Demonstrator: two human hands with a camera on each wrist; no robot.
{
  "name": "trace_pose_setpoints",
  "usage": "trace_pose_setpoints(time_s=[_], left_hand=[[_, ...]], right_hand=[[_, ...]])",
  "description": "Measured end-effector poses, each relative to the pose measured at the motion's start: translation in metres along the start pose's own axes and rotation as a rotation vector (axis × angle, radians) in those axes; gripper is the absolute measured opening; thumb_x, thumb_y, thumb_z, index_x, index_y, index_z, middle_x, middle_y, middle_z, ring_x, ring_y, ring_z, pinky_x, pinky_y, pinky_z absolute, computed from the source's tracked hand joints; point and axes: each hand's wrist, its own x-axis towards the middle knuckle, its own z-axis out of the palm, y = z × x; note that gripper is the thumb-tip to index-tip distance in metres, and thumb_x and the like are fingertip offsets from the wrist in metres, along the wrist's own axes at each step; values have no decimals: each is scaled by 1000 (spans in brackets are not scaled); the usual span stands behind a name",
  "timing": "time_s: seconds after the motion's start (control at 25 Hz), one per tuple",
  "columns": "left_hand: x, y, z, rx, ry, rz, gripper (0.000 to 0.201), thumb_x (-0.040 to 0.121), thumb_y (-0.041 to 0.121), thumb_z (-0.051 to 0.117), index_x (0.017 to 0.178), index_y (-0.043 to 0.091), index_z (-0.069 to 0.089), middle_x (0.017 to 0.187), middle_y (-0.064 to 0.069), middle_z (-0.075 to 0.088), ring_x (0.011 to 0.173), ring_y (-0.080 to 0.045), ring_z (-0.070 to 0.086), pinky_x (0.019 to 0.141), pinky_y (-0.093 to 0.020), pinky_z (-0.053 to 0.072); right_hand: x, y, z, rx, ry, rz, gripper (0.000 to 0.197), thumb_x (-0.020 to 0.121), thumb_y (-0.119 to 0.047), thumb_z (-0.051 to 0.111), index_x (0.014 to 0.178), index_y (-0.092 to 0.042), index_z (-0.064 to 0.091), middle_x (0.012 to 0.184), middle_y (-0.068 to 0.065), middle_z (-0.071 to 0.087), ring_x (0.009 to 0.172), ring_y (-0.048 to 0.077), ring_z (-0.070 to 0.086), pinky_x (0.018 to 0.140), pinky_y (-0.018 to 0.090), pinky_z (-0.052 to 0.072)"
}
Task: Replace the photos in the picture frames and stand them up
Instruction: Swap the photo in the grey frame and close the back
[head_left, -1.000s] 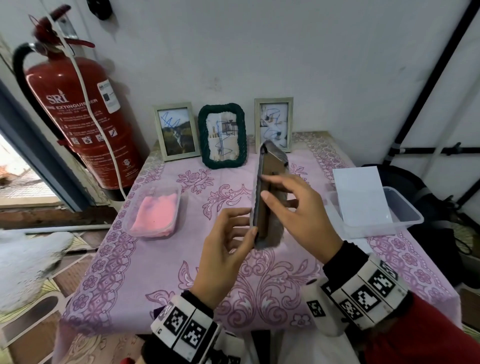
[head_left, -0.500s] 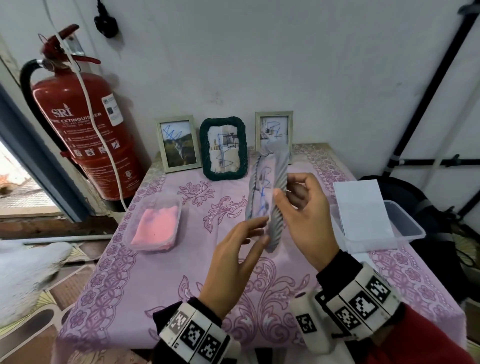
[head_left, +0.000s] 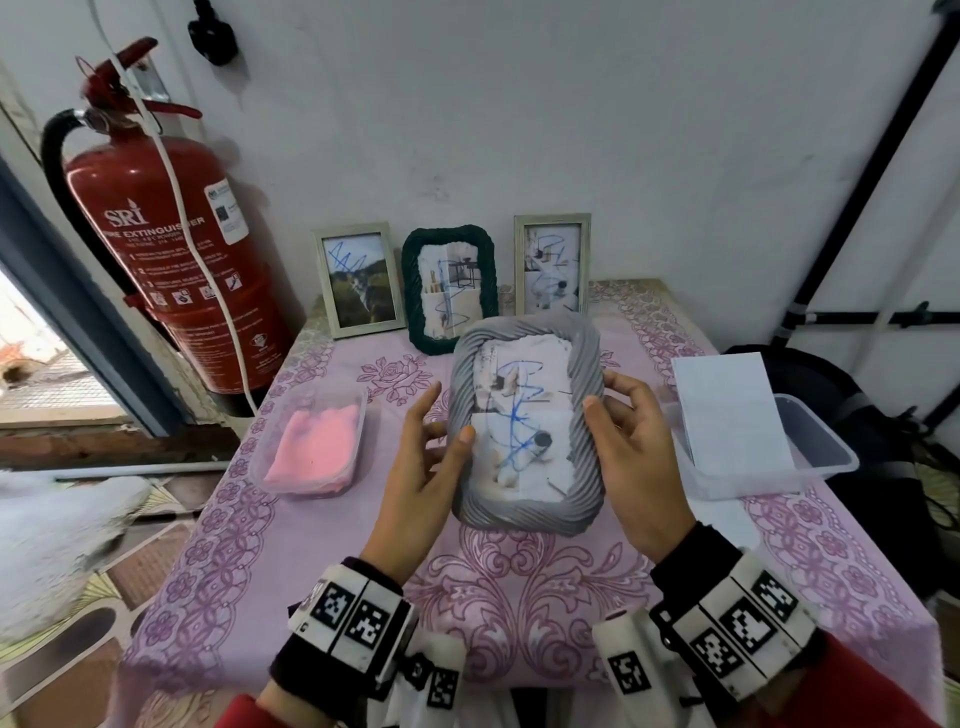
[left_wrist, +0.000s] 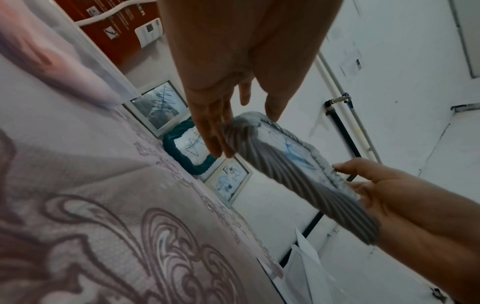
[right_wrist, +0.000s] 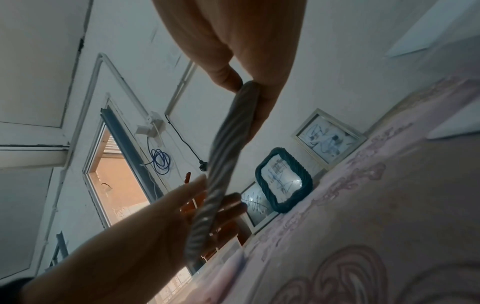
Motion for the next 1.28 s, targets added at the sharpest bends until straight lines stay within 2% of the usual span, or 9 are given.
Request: trace_pose_setpoints(time_s=[0.12, 0.2, 0.36, 0.48, 0.64, 0.8, 0.96, 1.12, 1.28], left_hand=[[-4, -1, 0, -58, 28, 13, 44, 94, 18, 50, 133, 35, 38, 104, -2, 58, 85, -2, 66, 68, -14, 53], [-5, -5, -1, -62, 57, 9, 42, 94, 14, 51, 130, 33, 41, 100, 2, 58, 82, 2, 65, 68, -13, 52], [-5, -16, -5, -41, 82, -66, 43, 94, 12, 51, 133, 26, 41, 100, -3, 57, 77, 2, 65, 64, -13, 52], [-4, -24, -7, -2, 75, -139, 44, 93, 11, 53, 132, 27, 39, 102, -5, 56, 76, 3, 65, 62, -13, 52], [-2, -32, -16, 54, 10, -229, 60, 88, -1, 56, 136, 28, 35, 100, -1, 55, 74, 1, 64, 60, -12, 52], [1, -40, -24, 266, -35, -263, 65, 84, 2, 62, 140, 22, 34, 116, -4, 42, 96, -19, 57, 85, -28, 53], [3, -48, -25, 425, -36, -247, 66, 80, 6, 70, 138, 11, 40, 118, -4, 33, 105, -21, 52, 99, -28, 44], [5, -48, -28, 478, -86, -245, 63, 81, 10, 70, 137, 10, 43, 119, -8, 38, 111, -21, 50, 98, -25, 43], [11, -34, -39, 511, -28, -86, 43, 85, 13, 64, 126, 20, 53, 121, -2, 49, 106, -8, 51, 82, -14, 44]], right_hand=[[-1, 12, -2, -14, -8, 46, 16, 95, -13, 50, 107, -22, 53, 80, -7, 69, 68, 8, 59, 60, 19, 50], [-2, 21, -4, -18, -8, 101, 19, 95, -14, 49, 113, -18, 52, 78, -10, 69, 65, 3, 61, 57, 15, 50], [-4, 33, -6, -57, -91, 267, 33, 94, -17, 52, 126, -17, 44, 99, 4, 70, 81, 8, 69, 64, 20, 56], [-2, 41, -10, -260, -223, 357, 58, 87, -11, 62, 136, -20, 32, 113, 2, 59, 90, 5, 62, 61, 11, 52], [5, 50, -17, -591, -339, 328, 68, 82, -13, 68, 140, -19, 33, 92, -10, 53, 79, 1, 54, 60, 9, 43], [11, 55, -21, -660, -350, 300, 72, 77, -14, 74, 140, -15, 39, 88, -4, 52, 74, 3, 52, 61, 8, 42], [13, 61, -25, -683, -357, 350, 71, 76, -14, 75, 139, -14, 42, 95, 5, 51, 78, 12, 52, 74, 18, 43], [10, 65, -28, -755, -346, 308, 74, 75, -17, 76, 140, -12, 40, 98, 7, 45, 70, 7, 47, 64, 7, 39], [3, 68, -28, -821, -316, 236, 71, 78, -20, 74, 139, -13, 40, 105, 10, 42, 75, 7, 48, 75, 15, 40]])
